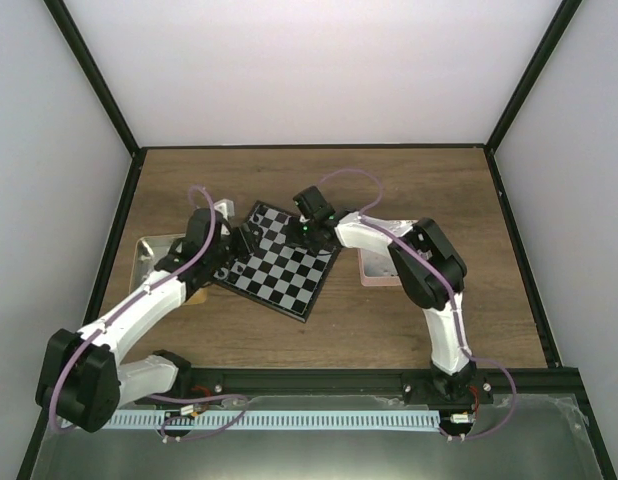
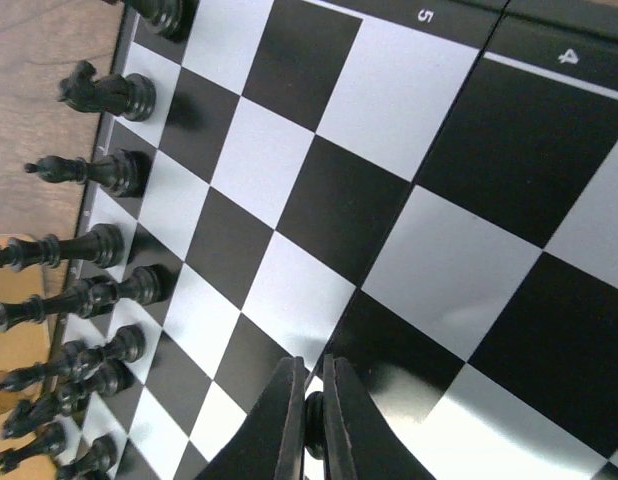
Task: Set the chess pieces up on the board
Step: Place the chess piece on the chessboard.
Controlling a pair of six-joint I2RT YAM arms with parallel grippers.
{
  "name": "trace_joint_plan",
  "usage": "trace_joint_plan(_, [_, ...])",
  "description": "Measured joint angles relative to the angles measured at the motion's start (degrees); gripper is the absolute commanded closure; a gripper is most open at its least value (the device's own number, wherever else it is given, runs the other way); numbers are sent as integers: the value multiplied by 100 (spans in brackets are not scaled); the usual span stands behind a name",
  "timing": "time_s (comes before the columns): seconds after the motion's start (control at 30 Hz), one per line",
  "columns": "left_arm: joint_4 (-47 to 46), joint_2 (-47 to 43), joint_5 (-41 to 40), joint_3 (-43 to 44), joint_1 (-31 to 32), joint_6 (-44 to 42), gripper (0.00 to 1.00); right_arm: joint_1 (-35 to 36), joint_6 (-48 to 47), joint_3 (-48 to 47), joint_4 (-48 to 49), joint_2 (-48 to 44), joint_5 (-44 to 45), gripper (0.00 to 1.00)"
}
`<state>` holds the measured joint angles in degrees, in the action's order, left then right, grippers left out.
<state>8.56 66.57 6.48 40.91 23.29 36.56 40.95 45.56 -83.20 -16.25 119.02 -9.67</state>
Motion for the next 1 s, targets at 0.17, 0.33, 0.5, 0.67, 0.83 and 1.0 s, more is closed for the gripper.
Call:
trace_joint_plan(0.17, [-479,168,627,-219,0,297,43,-192,197,472,522,-236,-643,99])
trace_joint_plan(0.33, [-955,437,1158,-457,0,599,48,-302,398,868,935,-492,-1266,99])
trace_joint_plan(0.5, [-1351,590,1510,-743,0,876,56,-332,636,1165,1344,-798,-1858,99])
trace_joint_plan(0.67, [-1731,702,1692,-837,0,1078,60,-332,879,1405,1692,-968,-2317,99])
trace_joint_plan(0.83, [-2011,752,1777,-876,0,1165,63,-332,1049,1506,1880,-988,-2590,99])
trace_joint_plan(1.0, [-2151,890,1818,-931,0,1244,66,-332,1158,1587,1978,-1001,-2745,99])
